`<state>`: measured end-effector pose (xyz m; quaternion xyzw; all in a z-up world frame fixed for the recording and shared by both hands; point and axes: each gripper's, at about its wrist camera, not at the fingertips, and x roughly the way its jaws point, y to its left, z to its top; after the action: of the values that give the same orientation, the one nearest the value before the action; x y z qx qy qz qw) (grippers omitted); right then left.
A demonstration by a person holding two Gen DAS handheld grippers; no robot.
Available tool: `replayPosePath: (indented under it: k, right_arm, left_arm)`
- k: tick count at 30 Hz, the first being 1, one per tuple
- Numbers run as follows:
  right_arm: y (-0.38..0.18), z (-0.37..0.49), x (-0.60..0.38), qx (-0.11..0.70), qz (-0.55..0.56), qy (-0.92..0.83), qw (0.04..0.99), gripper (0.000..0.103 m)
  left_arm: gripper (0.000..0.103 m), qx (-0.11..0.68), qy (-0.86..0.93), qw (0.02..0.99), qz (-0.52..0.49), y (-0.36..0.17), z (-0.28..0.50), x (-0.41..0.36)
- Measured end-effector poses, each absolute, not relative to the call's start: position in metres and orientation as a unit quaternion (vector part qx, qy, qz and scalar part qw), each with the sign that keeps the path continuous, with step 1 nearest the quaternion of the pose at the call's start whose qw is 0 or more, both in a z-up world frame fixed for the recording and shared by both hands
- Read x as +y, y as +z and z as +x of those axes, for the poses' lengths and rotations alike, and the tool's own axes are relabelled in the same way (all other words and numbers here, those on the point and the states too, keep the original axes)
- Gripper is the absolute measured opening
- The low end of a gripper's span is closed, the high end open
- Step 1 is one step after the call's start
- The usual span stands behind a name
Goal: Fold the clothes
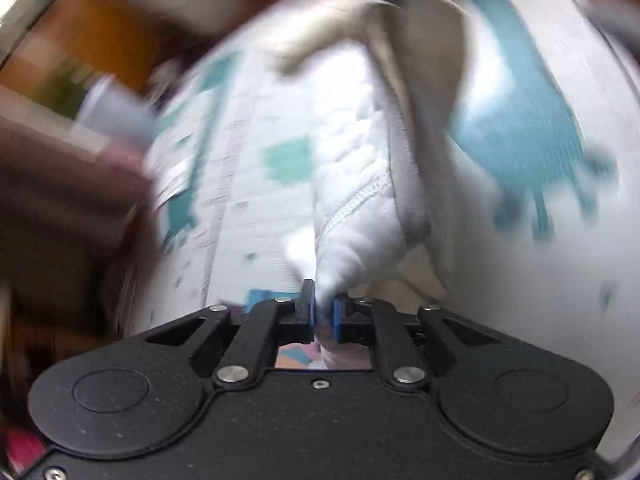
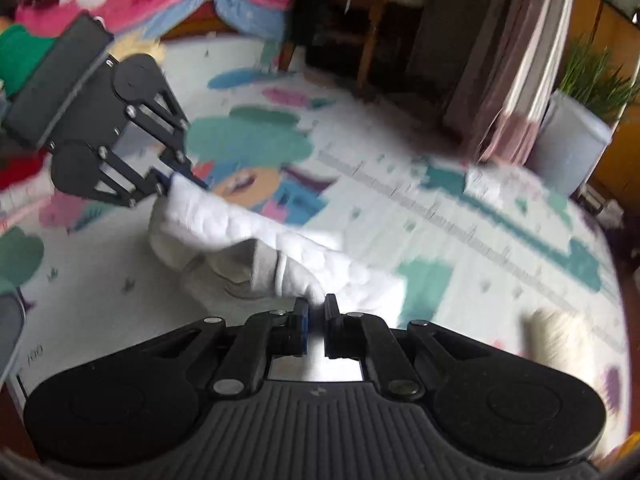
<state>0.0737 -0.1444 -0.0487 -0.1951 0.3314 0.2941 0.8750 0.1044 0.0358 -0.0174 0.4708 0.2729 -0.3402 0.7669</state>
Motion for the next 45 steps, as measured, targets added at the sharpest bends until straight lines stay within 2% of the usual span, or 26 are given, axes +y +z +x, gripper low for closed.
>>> replayPosePath:
  k: [4, 8, 15, 25, 29, 33, 34, 36, 37, 41, 43, 45]
  right_arm:
    - [0.024, 0.077, -0.169, 0.301, -0.199, 0.307, 0.881, 0.008]
    - [0.072, 0.06, -0.183, 0.269, -0.199, 0.319, 0.887, 0.008]
    - [0.101, 0.027, -0.204, 0.264, -0.191, 0.348, 0.879, 0.008]
    - [0.096, -0.06, -0.241, 0.375, -0.181, 0.43, 0.801, 0.008]
    - [0.084, -0.037, -0.239, 0.43, -0.148, 0.444, 0.772, 0.008]
    - [0.041, 0.015, -0.212, 0.49, -0.148, 0.445, 0.735, 0.008]
    - [0.029, 0.031, -0.204, 0.497, -0.15, 0.438, 0.734, 0.008]
    - [-0.002, 0.072, -0.184, 0.502, -0.151, 0.386, 0.759, 0.009]
    - [-0.019, 0.097, -0.174, 0.501, -0.157, 0.338, 0.781, 0.022]
    - [-0.066, 0.175, -0.155, 0.514, -0.112, 0.234, 0.817, 0.024]
    - [-0.075, 0.181, -0.143, 0.504, -0.115, 0.248, 0.819, 0.041]
    - [-0.087, 0.171, -0.131, 0.493, -0.143, 0.277, 0.812, 0.05]
  left_arm:
    - [0.007, 0.259, -0.316, 0.822, 0.397, 0.064, 0.093, 0.035]
    - [0.007, 0.242, -0.302, 0.854, 0.347, 0.116, 0.06, 0.038]
    - [0.007, 0.281, -0.337, 0.85, 0.292, 0.127, 0.008, 0.034]
    - [0.007, 0.406, -0.467, 0.764, 0.18, 0.102, -0.052, 0.023]
    - [0.007, 0.483, -0.468, 0.727, 0.14, 0.067, -0.008, 0.02]
    - [0.007, 0.534, -0.433, 0.716, 0.12, 0.015, 0.061, 0.02]
    - [0.011, 0.539, -0.418, 0.72, 0.123, 0.001, 0.078, 0.021]
    - [0.03, 0.537, -0.321, 0.766, 0.147, -0.032, 0.117, 0.027]
    - [0.049, 0.534, -0.258, 0.788, 0.167, -0.048, 0.137, 0.032]
    - [0.051, 0.529, -0.174, 0.802, 0.218, -0.085, 0.174, 0.053]
    - [0.051, 0.52, -0.175, 0.804, 0.229, -0.098, 0.177, 0.061]
    - [0.051, 0.528, -0.196, 0.791, 0.238, -0.116, 0.172, 0.064]
